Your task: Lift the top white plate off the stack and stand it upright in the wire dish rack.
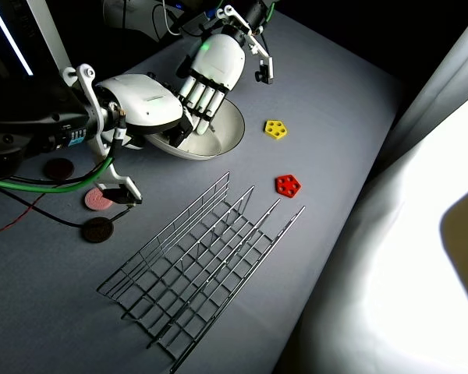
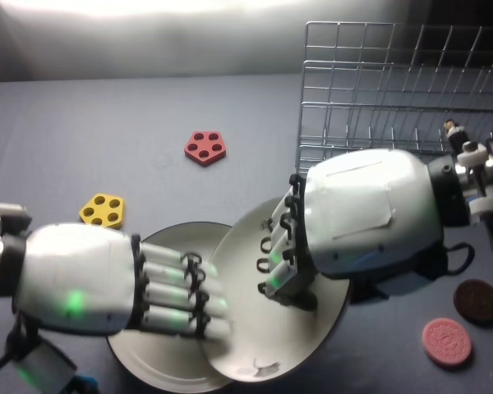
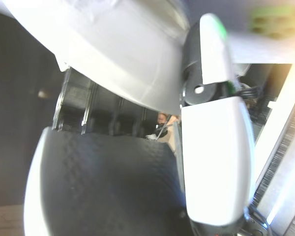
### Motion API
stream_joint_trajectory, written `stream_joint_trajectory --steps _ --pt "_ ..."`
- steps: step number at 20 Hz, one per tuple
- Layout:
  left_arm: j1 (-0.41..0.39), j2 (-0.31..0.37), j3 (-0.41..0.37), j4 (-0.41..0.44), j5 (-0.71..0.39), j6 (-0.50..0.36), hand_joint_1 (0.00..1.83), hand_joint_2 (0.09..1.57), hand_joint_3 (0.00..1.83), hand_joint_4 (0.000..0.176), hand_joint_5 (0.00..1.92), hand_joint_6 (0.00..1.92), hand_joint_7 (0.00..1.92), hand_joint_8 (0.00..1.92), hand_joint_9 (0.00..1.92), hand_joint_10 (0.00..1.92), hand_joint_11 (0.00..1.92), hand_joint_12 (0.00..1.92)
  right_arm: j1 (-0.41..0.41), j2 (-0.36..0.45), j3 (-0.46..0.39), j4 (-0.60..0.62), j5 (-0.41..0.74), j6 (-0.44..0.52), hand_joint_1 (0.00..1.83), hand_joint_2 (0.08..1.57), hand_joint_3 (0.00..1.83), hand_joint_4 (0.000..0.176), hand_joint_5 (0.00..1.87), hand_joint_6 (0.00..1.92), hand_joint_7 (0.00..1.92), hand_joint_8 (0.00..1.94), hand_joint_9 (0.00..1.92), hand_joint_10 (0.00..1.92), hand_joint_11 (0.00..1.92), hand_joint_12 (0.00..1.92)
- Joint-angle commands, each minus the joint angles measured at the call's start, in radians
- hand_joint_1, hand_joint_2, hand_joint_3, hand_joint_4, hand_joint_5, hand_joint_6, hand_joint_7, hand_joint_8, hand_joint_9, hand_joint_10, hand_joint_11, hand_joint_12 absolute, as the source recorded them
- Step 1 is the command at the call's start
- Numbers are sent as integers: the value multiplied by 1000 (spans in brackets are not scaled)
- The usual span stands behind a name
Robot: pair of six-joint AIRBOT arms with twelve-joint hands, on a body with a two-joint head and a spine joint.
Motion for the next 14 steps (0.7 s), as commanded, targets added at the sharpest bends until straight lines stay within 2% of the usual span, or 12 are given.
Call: stream_joint_trajectory --steps 1,4,7,14 --pt "-23 9 0 -74 -81 -4 324 1030 0 0 7 3 37 10 49 13 74 109 16 14 4 43 -24 1 1486 1125 0 0 766 1196 931 793 987 903 814 1552" --pt "-29 28 12 -105 -91 -12 381 1029 0 0 7 1 31 4 41 5 60 103 53 22 15 40 -42 1 1484 1127 0 0 782 1209 938 764 962 924 802 1557" --pt "-34 47 27 -128 -101 -26 355 1033 0 0 0 0 14 5 25 2 58 103 85 26 32 40 -60 2 1481 1143 1 0 768 1256 872 857 943 945 763 1597" --pt "-35 79 84 -211 -130 -66 352 1029 0 0 12 4 33 6 39 5 66 103 152 28 44 39 -75 3 1480 1152 0 0 744 1299 856 886 904 989 770 1595"
